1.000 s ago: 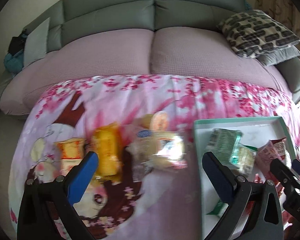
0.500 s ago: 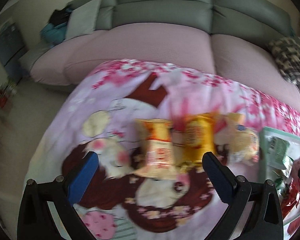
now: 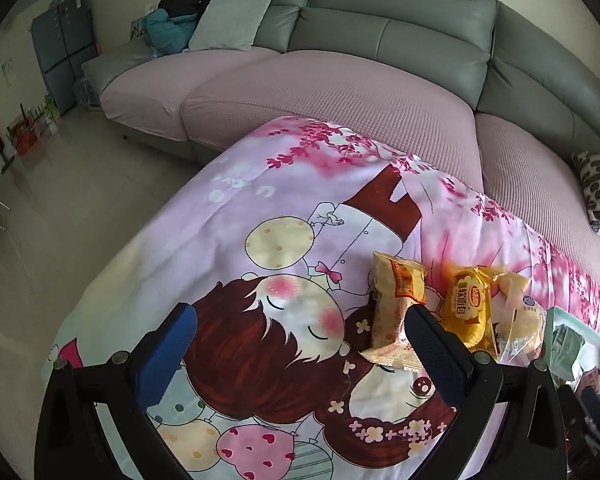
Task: Organize snacks
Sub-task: 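Grasp the yellow bread packet with the left tool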
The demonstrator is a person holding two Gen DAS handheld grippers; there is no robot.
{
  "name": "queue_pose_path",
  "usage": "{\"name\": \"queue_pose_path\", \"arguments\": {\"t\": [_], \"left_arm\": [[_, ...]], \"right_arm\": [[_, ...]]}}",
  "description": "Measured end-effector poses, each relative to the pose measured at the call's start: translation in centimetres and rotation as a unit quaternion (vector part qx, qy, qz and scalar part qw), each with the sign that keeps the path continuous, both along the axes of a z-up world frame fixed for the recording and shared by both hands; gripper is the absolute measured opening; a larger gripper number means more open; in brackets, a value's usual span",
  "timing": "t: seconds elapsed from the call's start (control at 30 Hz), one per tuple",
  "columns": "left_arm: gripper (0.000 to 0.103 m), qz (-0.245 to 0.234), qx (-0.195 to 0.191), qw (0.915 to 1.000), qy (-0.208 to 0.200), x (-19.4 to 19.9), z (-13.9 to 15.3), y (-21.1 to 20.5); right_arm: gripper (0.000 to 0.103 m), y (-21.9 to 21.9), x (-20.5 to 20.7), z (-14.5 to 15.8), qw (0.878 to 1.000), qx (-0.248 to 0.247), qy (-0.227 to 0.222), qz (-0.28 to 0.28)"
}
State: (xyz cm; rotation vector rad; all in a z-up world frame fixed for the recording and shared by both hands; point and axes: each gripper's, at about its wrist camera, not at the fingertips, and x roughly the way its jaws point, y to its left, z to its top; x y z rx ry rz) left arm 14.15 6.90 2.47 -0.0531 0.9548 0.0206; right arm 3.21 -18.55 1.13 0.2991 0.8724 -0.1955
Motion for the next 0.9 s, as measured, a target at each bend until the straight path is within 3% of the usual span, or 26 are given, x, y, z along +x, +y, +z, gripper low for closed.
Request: {"name": "queue_pose_path", "arguments": {"t": [0.3, 0.63, 0.9], "left_arm": [[0.103, -0.02, -0.036, 0.999, 0.018, 1.4, -1.8, -1.0], [0.103, -0.023, -0.078, 0.9961, 0.034, 2.9, -3.8, -2.0], [0.103, -0.027, -0.101, 0.9933, 0.048, 3.9, -5.5, -2.9]], "right_arm": [[0.103, 0.9, 1.0, -2.0, 0.999, 0.029, 0.022, 0.008], [0.103, -0.4, 2.2, -2.0, 0.998, 0.054, 0.009, -0.007], [0.093, -1.2, 4.3, -1.9, 0.997, 0.07, 0.006, -0.007]]}}
